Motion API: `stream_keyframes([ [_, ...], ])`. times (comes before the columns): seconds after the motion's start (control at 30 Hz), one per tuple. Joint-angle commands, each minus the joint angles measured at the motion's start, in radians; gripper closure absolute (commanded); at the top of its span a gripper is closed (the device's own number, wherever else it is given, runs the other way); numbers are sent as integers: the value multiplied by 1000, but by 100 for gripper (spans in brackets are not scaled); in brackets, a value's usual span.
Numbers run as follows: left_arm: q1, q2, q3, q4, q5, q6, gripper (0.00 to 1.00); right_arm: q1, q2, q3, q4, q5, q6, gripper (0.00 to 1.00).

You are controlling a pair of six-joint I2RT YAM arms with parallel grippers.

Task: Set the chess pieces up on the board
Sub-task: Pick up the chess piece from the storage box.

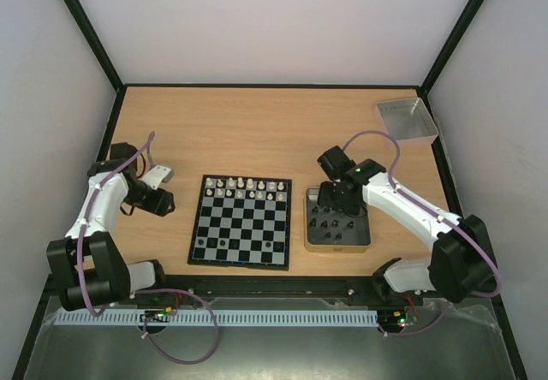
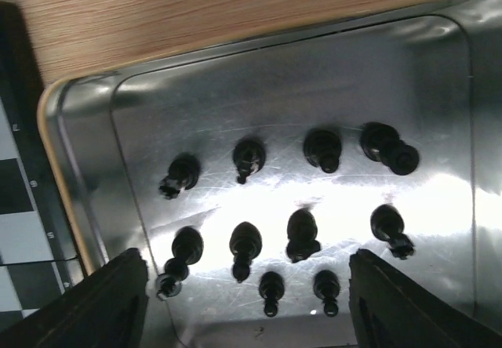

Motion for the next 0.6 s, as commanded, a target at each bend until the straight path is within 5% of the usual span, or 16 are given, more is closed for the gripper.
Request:
stream_keyframes([
  [0.0,-20,-9,-10,1,-25,-30,28,-1,19,10,41,-55,-29,32],
  [0.23,-35,-9,-12,11,-43,-47,22,-1,84,26,61,-81,-51,63],
  [0.57,-37,-9,-14,16,-59,-58,22,30,171,64,95,-113,-61,60],
])
